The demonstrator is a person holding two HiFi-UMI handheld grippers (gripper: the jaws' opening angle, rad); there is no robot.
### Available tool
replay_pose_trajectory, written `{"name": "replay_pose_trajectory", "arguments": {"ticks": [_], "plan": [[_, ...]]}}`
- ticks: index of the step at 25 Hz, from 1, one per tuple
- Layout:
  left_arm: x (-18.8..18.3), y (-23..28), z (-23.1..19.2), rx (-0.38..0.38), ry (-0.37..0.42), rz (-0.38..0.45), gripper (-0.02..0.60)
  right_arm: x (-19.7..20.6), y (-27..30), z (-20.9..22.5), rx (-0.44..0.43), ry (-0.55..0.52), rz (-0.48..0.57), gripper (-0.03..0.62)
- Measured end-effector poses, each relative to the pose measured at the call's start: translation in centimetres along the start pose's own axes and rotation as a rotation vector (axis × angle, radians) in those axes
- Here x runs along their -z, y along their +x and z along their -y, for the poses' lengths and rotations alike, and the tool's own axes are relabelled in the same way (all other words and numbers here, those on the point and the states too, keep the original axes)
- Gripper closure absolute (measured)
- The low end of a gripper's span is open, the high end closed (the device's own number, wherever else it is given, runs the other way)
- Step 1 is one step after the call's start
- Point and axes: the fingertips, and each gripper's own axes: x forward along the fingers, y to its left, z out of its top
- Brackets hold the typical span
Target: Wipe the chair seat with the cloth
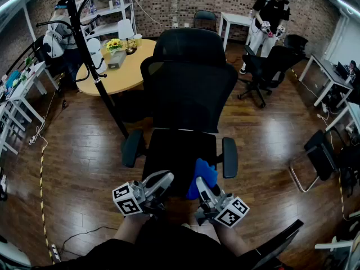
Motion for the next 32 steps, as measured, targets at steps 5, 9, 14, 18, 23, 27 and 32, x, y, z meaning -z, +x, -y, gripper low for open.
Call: {"name": "replay_pose_trajectory", "arguments": {"ticks": [5,9,14,18,23,27,32], "plan": [[-2.1,-0.4,-2.9,0.008,-0.013,0.005,0.581,0.6,2.9,1.5,0.018,-0.008,-0.01,0.534],[-4.3,-0.5,-6.5,0.024,-0.042,0.006,0.581,1.2,6.0,3.5,0.063,-0.022,-0.019,0.534],[-8.2,-0.7,-11.6,0.05,-0.08,-0.004,0.58,2.5,11.3,6.6,0.135,-0.068,-0.063,0.534],[-10.3,-2.1,-15.4,0.047,-0.127,-0.024,0.581,4.6,15.2,9.9,0.198,-0.105,-0.118,0.534],[-11.2,-2.9,-20.1,0.003,-0.18,-0.038,0.581,7.6,18.6,17.1,0.32,-0.17,-0.223,0.534],[-9.9,-2.0,-23.9,-0.06,-0.211,-0.044,0.581,11.6,19.6,26.4,0.415,-0.13,-0.325,0.534],[-7.1,-2.5,-29.3,-0.156,-0.274,0.001,0.581,18.1,21.9,39.3,0.491,-0.081,-0.477,0.534]]}}
